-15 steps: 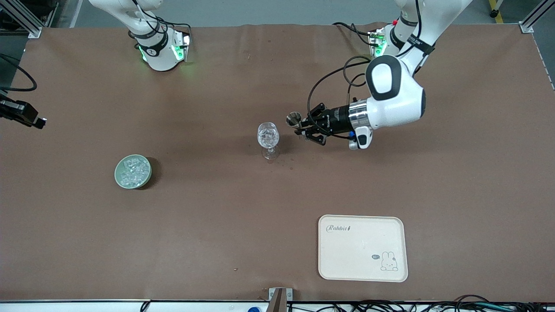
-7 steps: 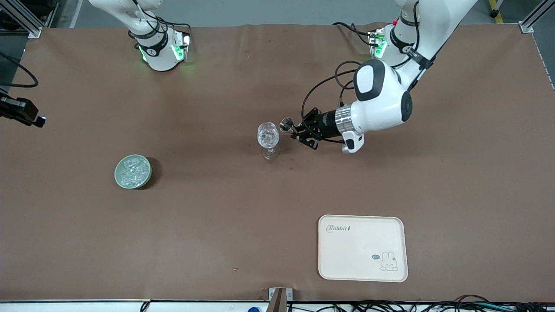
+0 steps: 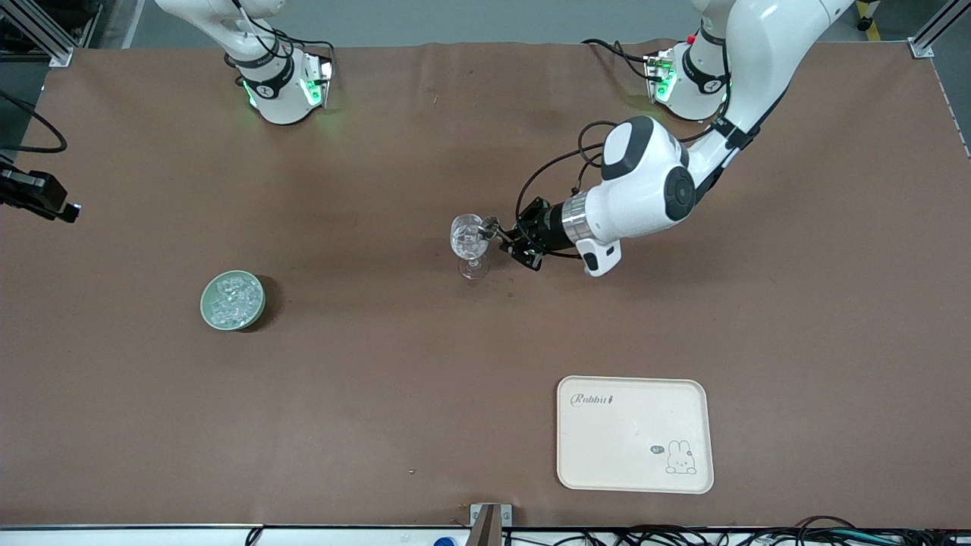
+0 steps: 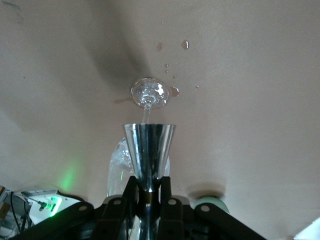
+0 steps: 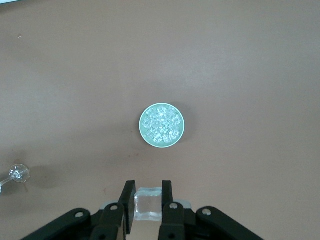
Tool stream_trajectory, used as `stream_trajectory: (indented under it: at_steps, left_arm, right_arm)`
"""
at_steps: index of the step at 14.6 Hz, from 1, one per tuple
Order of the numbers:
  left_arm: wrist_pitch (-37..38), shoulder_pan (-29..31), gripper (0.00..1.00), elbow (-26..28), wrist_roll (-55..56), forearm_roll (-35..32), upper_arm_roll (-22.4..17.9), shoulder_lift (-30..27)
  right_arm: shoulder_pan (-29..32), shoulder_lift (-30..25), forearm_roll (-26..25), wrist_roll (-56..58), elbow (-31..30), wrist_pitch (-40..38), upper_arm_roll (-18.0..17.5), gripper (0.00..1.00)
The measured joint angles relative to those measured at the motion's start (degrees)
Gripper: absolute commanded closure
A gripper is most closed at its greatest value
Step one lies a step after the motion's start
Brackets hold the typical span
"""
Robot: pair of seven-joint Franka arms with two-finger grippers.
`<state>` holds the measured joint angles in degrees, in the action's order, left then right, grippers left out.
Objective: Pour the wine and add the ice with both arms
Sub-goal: 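Tilt the jigger with the left gripper to pour into the glass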
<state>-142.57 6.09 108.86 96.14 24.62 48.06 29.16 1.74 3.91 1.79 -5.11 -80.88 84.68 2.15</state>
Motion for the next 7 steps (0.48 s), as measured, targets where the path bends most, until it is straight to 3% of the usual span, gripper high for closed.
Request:
stream_trajectory:
  at_steps: [7]
  left_arm:
    - [2.2, -1.1, 0.99, -0.9, 1.9, -7.5, 1.0, 1.3]
  right_arm:
    - [0.0, 0.0, 0.0, 0.0, 0.0, -0.1, 0.0, 0.98]
